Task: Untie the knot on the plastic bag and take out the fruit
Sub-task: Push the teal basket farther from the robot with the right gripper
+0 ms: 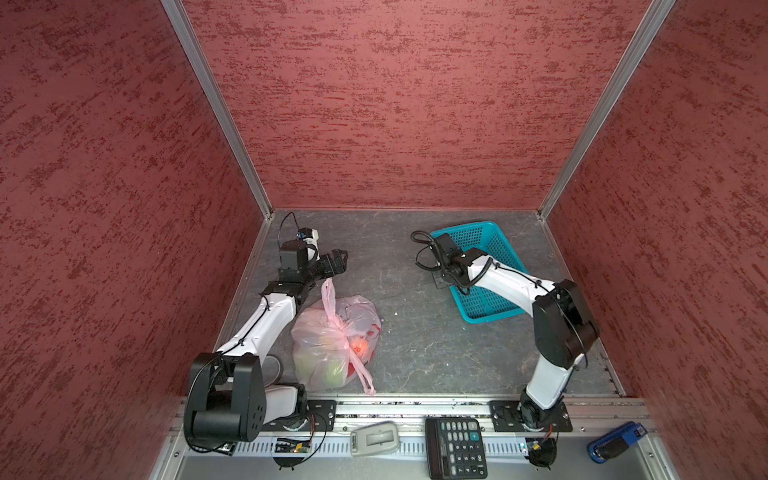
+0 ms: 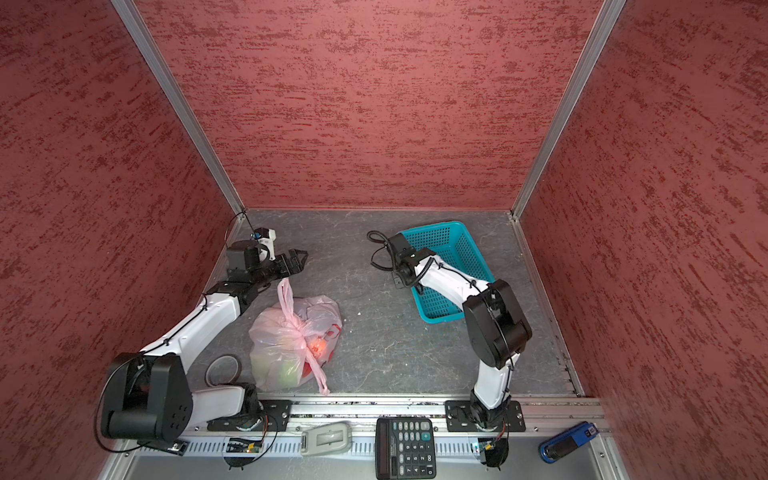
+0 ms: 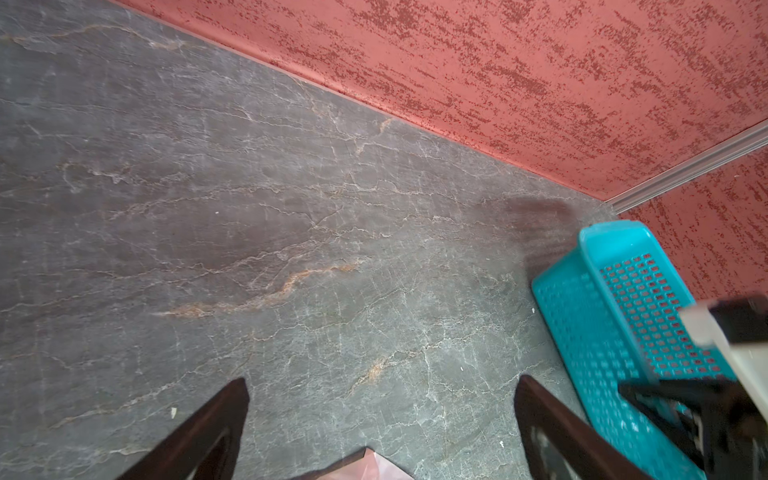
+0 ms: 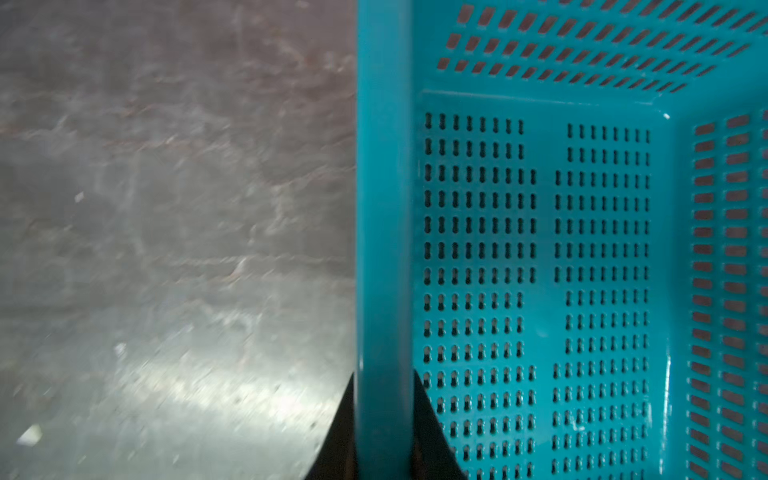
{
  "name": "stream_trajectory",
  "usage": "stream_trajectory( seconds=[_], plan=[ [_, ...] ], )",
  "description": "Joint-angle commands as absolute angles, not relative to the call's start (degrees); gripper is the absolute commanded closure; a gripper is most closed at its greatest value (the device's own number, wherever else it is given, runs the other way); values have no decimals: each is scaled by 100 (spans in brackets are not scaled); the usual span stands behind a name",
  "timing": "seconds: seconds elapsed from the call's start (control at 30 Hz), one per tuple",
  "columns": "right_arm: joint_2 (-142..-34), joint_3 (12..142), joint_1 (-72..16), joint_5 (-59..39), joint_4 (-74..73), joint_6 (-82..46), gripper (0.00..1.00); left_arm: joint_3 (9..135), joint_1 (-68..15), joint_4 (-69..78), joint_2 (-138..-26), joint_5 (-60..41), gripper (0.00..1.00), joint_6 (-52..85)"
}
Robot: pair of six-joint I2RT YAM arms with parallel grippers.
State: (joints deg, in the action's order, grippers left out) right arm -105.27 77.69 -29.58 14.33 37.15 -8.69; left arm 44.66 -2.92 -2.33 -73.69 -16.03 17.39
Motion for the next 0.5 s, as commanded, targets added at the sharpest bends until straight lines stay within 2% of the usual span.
stream_trajectory(
  seconds=[0.0, 0.47],
  plan=[
    [-10959, 8313, -2535, 1552, 3307, -356, 100, 4470, -339, -42, -7408, -1551, 0, 1793],
    [-12410, 10182, -1216, 1752, 3341, 296, 100, 4541, -365, -250, -7383, -1635, 0, 1723]
  ],
)
